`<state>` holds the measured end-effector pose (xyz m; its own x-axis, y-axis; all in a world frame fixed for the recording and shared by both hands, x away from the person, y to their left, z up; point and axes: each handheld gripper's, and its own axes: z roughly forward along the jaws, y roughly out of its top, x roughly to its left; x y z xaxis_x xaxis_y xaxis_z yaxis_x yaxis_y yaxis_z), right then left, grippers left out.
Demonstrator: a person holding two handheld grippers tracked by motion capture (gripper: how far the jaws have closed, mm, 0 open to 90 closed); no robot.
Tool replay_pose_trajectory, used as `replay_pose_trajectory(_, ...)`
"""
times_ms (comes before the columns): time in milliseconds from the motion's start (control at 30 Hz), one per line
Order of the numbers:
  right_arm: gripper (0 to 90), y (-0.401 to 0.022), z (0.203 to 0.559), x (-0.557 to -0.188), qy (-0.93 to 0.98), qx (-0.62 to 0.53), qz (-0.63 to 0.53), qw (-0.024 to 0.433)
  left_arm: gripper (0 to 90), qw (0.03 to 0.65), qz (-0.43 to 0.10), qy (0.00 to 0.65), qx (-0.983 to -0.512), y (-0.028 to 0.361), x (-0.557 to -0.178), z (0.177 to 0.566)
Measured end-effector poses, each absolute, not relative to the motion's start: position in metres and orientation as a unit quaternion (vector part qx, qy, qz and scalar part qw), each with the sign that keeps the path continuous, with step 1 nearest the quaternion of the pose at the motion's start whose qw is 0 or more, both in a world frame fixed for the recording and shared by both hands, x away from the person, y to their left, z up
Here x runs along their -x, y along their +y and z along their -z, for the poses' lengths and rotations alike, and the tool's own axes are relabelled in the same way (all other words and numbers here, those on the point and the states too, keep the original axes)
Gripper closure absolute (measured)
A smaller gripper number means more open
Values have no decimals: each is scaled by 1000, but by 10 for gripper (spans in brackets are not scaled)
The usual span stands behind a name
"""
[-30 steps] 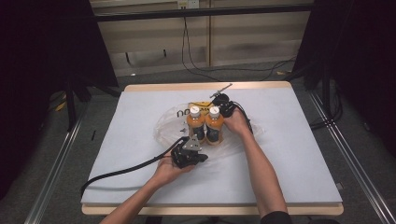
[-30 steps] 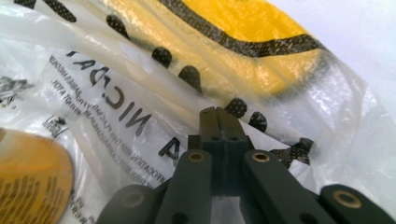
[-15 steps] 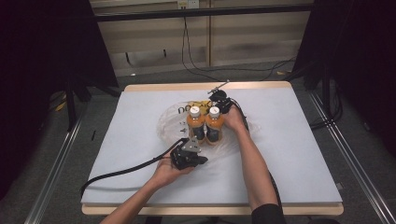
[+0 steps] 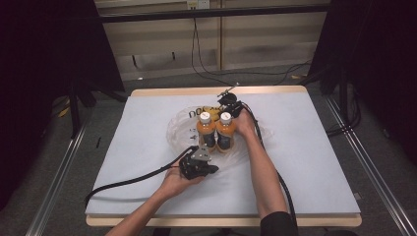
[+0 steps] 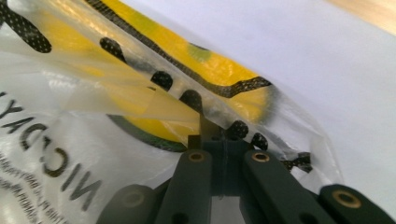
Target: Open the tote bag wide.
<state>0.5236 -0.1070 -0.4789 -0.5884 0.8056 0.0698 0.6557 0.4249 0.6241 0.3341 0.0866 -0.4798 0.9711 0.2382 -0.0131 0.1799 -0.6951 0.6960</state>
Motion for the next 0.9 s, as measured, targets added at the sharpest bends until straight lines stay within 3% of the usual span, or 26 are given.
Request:
replay_pose_trajectory(300, 900, -131, 466, -505, 824, -427, -361, 93, 900, 386, -30, 123, -914, 90, -338, 479)
replay_pose_trajectory(600, 900, -150, 436, -483, 805, -407, -420, 104, 862, 441, -41, 137, -886, 103, -343, 463)
replay_pose_trajectory(700, 900, -153, 425, -473, 800, -398, -434, 117, 817, 454, -54, 146, -877, 109, -345, 457)
replay_pose_trajectory(833, 893, -159, 415, -458, 799, -385, -442, 137, 687, 466, -80, 161, -866, 119, -345, 449)
replay_pose_trajectory(867, 848, -162, 414, -454, 798, -383, -442, 143, 654, 468, -84, 162, -864, 121, -345, 448)
replay_pose_trajectory(900, 780, -168, 412, -446, 795, -382, -445, 154, 566, 474, -91, 164, -860, 124, -345, 445)
